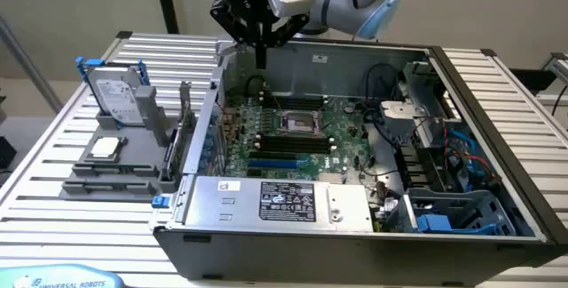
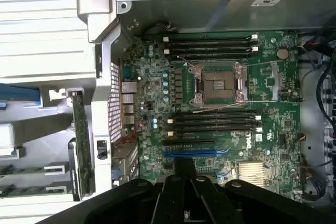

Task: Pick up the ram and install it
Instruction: 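Reach for the ram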

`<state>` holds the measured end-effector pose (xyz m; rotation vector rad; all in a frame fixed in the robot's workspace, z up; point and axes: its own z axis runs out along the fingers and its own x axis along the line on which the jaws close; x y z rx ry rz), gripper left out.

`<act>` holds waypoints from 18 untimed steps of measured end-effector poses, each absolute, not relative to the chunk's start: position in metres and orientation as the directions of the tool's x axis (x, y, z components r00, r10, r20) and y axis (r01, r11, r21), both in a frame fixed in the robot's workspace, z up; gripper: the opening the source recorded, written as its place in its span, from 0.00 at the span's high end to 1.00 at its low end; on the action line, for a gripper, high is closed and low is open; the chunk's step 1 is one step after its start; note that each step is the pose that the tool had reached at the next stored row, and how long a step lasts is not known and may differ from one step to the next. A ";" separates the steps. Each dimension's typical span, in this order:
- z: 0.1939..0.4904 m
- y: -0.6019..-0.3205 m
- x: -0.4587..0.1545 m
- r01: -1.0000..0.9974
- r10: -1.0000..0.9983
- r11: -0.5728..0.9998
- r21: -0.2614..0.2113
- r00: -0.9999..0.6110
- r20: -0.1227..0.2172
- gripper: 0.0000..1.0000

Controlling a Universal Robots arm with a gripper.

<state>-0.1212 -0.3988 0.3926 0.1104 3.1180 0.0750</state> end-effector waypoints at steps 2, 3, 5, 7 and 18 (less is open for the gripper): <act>0.393 -0.399 -0.121 0.070 0.071 0.996 0.049 -0.997 -0.019 0.89; 0.393 -0.399 -0.121 0.070 0.071 0.996 0.049 -0.997 -0.019 0.89; 0.393 -0.399 -0.121 0.070 0.071 0.996 0.049 -0.997 -0.019 0.89; 0.393 -0.399 -0.121 0.070 0.071 0.996 0.049 -0.997 -0.019 0.89; 0.393 -0.409 -0.125 0.070 0.071 0.996 0.049 -0.997 -0.019 0.89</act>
